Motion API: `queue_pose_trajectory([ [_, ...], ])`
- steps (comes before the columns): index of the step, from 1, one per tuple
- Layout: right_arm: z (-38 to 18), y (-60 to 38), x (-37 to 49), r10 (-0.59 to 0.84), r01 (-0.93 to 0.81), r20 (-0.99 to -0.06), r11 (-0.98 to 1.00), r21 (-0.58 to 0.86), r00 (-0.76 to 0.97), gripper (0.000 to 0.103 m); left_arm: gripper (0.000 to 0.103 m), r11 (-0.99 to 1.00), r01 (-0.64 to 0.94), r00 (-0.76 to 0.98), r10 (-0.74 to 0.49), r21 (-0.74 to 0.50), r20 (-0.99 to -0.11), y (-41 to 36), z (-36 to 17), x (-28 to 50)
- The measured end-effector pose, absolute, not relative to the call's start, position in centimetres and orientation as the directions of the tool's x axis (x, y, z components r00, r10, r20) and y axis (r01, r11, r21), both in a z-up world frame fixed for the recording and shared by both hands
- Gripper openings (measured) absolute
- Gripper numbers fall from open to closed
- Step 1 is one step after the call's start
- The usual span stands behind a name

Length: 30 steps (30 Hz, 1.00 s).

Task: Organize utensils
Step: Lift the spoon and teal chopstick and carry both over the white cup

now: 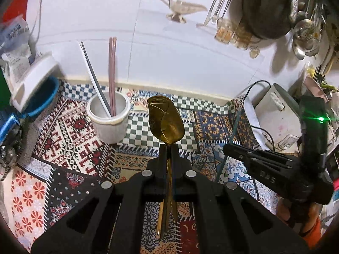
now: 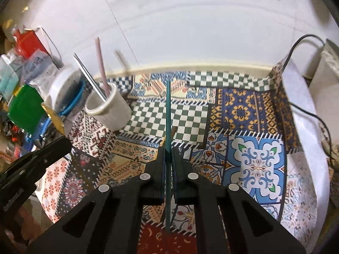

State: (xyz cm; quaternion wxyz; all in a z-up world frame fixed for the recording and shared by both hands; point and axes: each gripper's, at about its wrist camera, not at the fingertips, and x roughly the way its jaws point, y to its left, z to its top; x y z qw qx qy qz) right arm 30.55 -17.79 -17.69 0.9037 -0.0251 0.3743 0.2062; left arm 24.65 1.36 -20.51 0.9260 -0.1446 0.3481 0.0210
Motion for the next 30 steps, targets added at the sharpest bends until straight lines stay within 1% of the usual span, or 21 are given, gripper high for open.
queue_pose_trajectory([
  [14,-12.1,-15.8,27.2,0.407,-0.458,-0.57,0.887,0.062,0.713,0.005,0.001,0.957,-0.172,0.813,0.006,-0.232,-0.582,2.4,-16.8,22.5],
  [25,-7.9,-12.1,27.5,0.478,-0.543,-0.491,0.84,0.011,0.729,0.005,0.001,0.951,-0.213,0.848,0.065,-0.226,-0.527,4.9,-14.5,23.0],
  [30,-6.4,-10.5,28.5,0.515,-0.579,-0.461,0.816,0.004,0.723,0.005,0.001,0.942,-0.255,0.856,0.114,-0.219,-0.504,7.0,-13.3,24.2],
])
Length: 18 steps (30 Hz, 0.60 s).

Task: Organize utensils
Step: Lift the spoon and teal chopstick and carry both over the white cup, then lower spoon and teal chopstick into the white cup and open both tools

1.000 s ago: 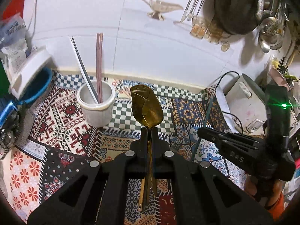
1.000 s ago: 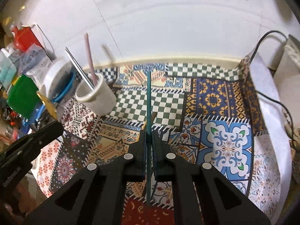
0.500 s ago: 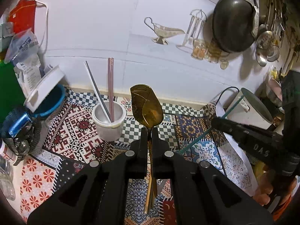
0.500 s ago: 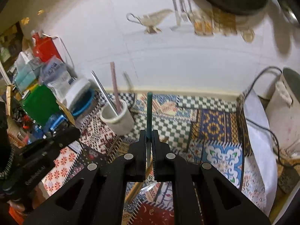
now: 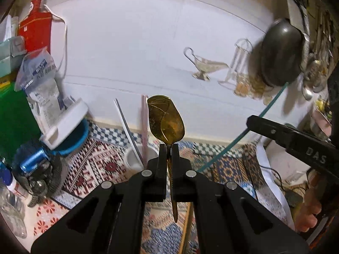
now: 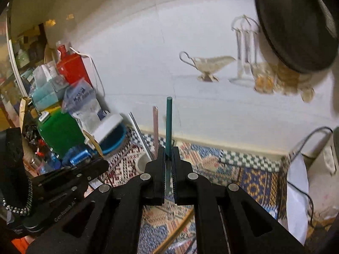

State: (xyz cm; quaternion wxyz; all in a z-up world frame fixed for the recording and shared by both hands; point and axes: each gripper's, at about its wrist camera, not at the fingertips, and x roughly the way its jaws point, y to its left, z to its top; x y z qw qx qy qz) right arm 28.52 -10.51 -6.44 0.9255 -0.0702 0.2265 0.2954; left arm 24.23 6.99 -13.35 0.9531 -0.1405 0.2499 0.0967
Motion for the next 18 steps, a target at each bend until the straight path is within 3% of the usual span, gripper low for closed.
queue_pose_trajectory([
  [18,-5.7,-6.1,34.2,0.607,-0.67,-0.443,0.742,0.019,0.66,0.005,0.001,0.881,-0.424,0.846,0.304,-0.208,-0.439,14.1,-12.7,31.2],
])
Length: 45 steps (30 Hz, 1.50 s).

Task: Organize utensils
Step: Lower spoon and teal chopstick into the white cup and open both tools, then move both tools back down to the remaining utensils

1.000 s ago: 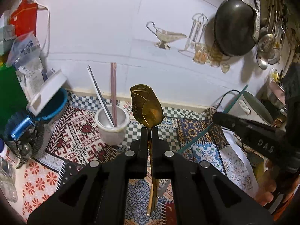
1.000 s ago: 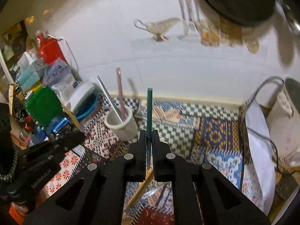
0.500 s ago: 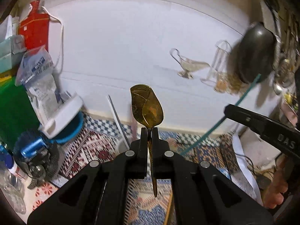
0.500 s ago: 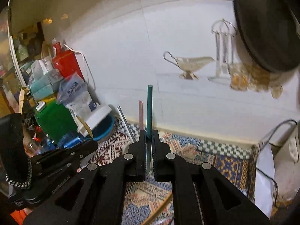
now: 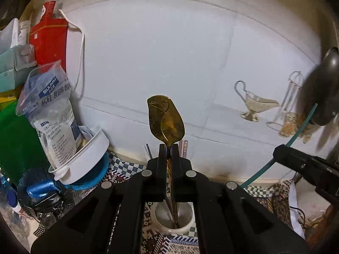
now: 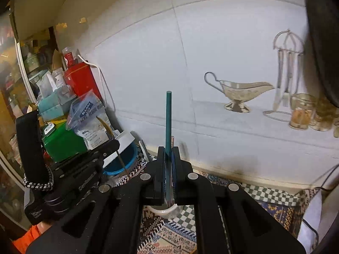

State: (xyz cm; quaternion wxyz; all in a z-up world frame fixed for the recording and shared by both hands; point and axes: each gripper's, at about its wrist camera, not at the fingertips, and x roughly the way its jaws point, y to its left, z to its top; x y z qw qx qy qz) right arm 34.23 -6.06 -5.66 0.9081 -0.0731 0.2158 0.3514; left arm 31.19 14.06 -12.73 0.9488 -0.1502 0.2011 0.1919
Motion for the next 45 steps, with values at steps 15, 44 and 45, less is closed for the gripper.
queue_pose_trajectory([
  [15,-12.9,-3.1,39.0,0.54,-0.667,-0.629,0.744,0.046,0.559,0.005,0.001,0.849,-0.482,0.758,0.28,-0.216,-0.59,17.0,-21.7,35.9],
  [44,-12.6,-5.7,36.7,0.475,-0.593,-0.647,0.804,0.042,0.597,0.032,0.009,0.896,-0.424,0.743,0.258,-0.135,-0.617,13.7,-18.3,31.5],
  [45,-12.5,-6.0,36.3,0.476,-0.59,-0.643,0.806,0.046,0.6,0.033,0.011,0.897,-0.42,0.746,0.255,-0.137,-0.615,13.5,-18.0,31.1],
])
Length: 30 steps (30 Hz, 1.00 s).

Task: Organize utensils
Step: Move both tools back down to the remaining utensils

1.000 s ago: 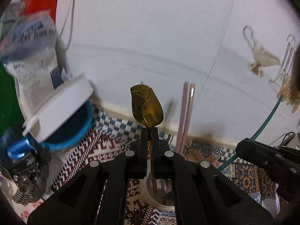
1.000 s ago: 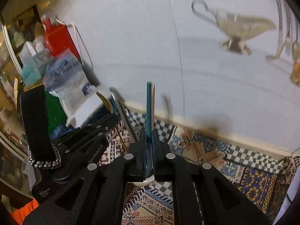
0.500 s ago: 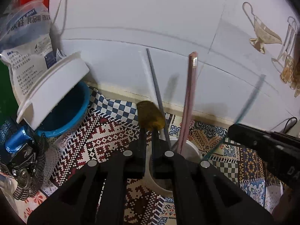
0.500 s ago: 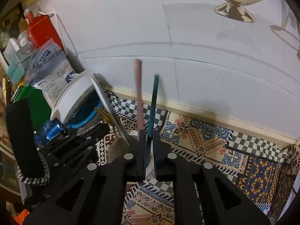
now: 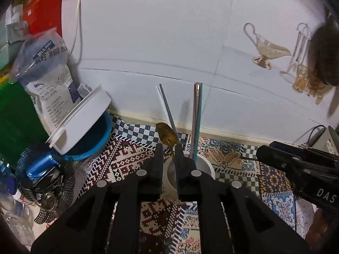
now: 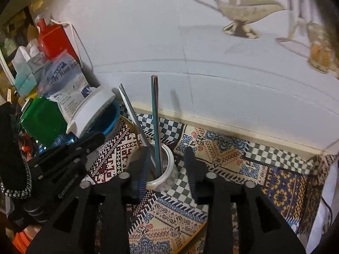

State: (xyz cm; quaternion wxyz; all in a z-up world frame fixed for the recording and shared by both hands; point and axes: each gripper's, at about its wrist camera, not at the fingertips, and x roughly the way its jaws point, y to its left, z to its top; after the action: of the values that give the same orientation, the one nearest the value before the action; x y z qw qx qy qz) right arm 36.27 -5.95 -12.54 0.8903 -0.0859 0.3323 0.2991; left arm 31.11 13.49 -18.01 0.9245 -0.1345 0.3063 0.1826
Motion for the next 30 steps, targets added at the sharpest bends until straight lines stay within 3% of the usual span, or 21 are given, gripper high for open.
queue_pose_trajectory([
  [7,-12.4,-8.1,33.8,0.469,-0.558,-0.635,0.827,0.07,0.614,0.034,0.028,0.908,-0.408,0.754,0.274,-0.099,-0.597,11.8,-16.5,28.4],
  [13,-14.2,-10.6,32.6,0.434,-0.502,-0.663,0.859,0.1,0.61,0.034,0.038,0.921,-0.377,0.739,0.238,-0.095,-0.63,10.5,-17.4,27.3],
  [21,-19.0,-15.3,32.9,0.276,-0.35,-0.746,0.935,0.062,0.606,0.034,0.039,0.946,-0.31,0.668,0.147,-0.093,-0.729,8.1,-22.0,27.1],
  [30,-26.1,-18.2,33.1,0.221,-0.224,-0.842,0.967,0.123,0.491,0.034,0.039,0.968,-0.244,0.553,0.086,-0.062,-0.829,4.9,-27.9,26.6],
])
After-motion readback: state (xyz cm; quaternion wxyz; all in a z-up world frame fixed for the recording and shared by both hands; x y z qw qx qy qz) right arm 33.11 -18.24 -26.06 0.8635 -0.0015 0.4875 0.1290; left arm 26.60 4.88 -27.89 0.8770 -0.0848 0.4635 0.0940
